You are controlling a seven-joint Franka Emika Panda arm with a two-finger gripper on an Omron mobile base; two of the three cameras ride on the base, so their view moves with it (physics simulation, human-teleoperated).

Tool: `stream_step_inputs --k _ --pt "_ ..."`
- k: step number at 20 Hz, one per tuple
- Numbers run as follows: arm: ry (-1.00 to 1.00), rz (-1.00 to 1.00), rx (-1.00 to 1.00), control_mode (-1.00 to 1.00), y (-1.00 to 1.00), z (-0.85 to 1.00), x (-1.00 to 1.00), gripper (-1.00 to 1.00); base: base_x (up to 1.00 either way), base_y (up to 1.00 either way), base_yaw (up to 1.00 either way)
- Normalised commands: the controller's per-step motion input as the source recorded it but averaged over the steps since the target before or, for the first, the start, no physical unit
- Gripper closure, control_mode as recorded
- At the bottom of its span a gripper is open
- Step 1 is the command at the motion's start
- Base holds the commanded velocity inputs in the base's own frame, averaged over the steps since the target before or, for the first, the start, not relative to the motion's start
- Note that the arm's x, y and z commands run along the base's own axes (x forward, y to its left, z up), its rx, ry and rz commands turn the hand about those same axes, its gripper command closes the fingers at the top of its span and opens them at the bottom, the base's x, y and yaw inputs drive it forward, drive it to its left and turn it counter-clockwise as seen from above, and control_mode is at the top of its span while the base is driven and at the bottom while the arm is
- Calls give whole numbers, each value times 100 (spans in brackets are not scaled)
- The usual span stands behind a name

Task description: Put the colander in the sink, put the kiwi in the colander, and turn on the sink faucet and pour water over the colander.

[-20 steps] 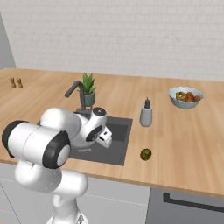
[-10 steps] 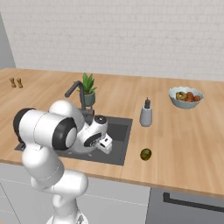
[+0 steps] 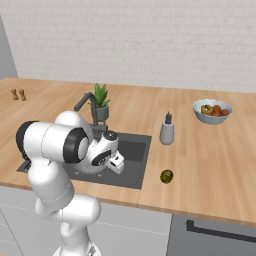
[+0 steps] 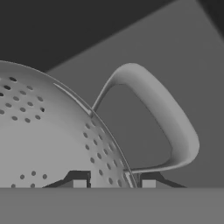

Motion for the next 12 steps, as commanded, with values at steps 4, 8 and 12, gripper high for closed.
stream_step_inputs --k 4,8,12 --pt "0 0 0 -100 18 -5 23 100 0 0 0" --pt "0 0 -2 -100 20 -16 13 100 0 0 0" --pt "0 0 -5 -100 27 -24 6 100 0 0 0"
